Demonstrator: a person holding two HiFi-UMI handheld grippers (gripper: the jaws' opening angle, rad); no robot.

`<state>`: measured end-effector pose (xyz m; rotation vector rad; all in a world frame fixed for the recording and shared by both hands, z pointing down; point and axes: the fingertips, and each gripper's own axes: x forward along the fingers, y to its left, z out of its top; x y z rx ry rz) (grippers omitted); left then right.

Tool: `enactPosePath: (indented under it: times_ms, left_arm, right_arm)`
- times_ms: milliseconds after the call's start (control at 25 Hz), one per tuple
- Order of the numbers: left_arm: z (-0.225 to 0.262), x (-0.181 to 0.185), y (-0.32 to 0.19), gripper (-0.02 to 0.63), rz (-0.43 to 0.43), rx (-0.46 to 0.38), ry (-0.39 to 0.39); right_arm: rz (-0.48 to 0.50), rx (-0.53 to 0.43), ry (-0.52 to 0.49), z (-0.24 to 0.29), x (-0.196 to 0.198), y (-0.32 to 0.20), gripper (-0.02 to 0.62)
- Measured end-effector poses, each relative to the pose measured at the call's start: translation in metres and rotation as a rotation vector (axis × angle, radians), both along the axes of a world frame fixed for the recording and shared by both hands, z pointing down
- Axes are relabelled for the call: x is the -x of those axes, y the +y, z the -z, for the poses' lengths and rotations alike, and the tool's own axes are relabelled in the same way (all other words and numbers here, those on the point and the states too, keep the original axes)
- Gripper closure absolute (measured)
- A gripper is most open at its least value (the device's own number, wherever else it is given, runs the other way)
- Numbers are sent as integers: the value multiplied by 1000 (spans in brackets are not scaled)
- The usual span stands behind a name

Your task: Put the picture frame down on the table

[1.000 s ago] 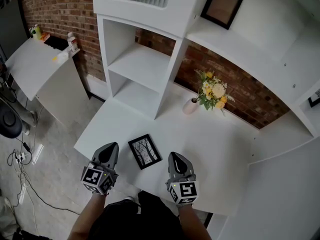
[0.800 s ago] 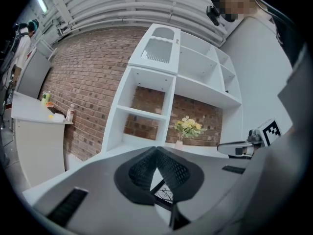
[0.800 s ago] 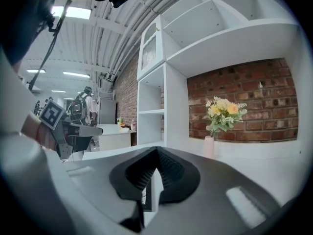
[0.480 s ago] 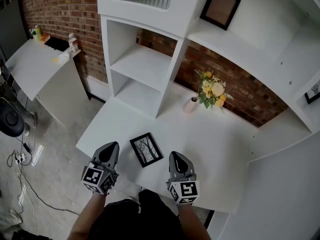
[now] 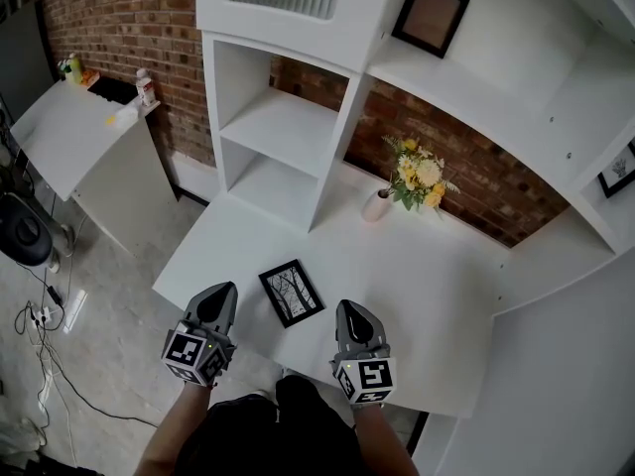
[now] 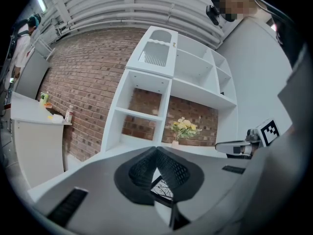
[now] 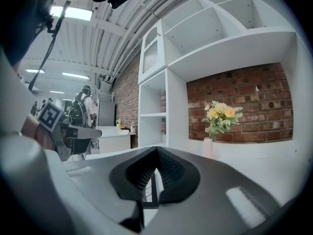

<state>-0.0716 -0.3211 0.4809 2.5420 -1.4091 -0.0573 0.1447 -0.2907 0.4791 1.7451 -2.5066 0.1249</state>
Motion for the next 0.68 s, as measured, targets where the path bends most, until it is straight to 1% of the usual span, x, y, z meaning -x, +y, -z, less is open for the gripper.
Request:
enactPosePath:
  times_ms: [680]
  left_arm:
    - [1,11,22,612,-6,-3,-4]
  right_arm:
    - [-13,-7,-17,3,8,21,592]
